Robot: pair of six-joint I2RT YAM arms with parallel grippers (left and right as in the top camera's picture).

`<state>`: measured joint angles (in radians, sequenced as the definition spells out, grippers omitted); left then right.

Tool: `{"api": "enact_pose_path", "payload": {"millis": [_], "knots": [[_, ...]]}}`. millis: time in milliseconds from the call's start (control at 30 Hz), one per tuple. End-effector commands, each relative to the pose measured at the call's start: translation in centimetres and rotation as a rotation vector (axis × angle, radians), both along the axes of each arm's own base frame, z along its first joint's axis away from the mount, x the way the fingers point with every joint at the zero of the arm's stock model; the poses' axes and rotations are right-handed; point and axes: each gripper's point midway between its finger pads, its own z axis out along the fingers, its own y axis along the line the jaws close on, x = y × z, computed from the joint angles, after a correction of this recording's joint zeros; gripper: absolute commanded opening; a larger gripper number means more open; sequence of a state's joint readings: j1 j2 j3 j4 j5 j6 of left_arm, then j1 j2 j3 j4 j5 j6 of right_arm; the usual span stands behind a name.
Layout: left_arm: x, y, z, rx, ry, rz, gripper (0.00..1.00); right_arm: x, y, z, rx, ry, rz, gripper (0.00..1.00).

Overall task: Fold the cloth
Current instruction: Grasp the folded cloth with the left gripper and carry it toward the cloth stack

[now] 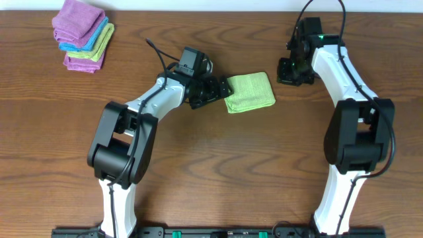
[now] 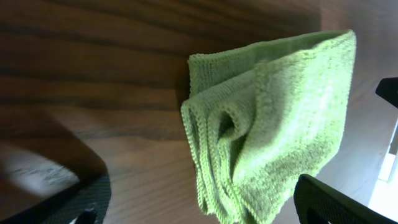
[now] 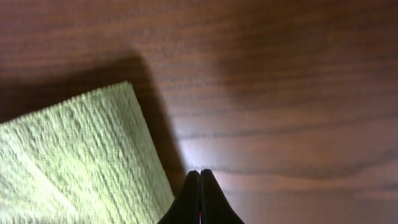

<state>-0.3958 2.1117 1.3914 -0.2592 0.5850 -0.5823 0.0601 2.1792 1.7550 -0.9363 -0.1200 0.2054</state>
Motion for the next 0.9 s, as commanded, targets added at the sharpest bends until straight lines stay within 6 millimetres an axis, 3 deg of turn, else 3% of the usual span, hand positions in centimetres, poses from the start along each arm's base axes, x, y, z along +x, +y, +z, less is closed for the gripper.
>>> {"api": "enact_pose_path", "payload": {"millis": [0, 233, 433, 733, 800, 867], "knots": [[-0.3, -0.4, -1.1, -0.02, 0.063, 0.033, 0.95, 0.0, 0.5, -0.9, 0.017, 0.007, -0.018, 0.01], [-0.6, -1.2, -2.1, -0.031, 0.107, 0.07, 0.95, -0.1, 2.1, -3.7, 0.077, 0.04, 0.007, 0.02], [-0.7, -1.8, -2.2, -0.036, 0.12, 0.086, 0.95, -1.4, 5.6, -6.8, 0.149, 0.119, 0.064, 0.02], [-0.7, -1.4, -2.7, -0.013, 0.14, 0.131, 0.95, -2.3, 9.2, -7.3, 0.162, 0.127, 0.14, 0.01], [-0.9, -1.3, -3.0, -0.007, 0.153, 0.131, 0.53, -2.3, 9.2, -7.3, 0.163, 0.127, 0.141, 0.01], [-1.2, -1.1, -3.3, 0.003, 0.171, 0.132, 0.2, -2.2, 9.1, -7.3, 0.163, 0.128, 0.138, 0.02]]}}
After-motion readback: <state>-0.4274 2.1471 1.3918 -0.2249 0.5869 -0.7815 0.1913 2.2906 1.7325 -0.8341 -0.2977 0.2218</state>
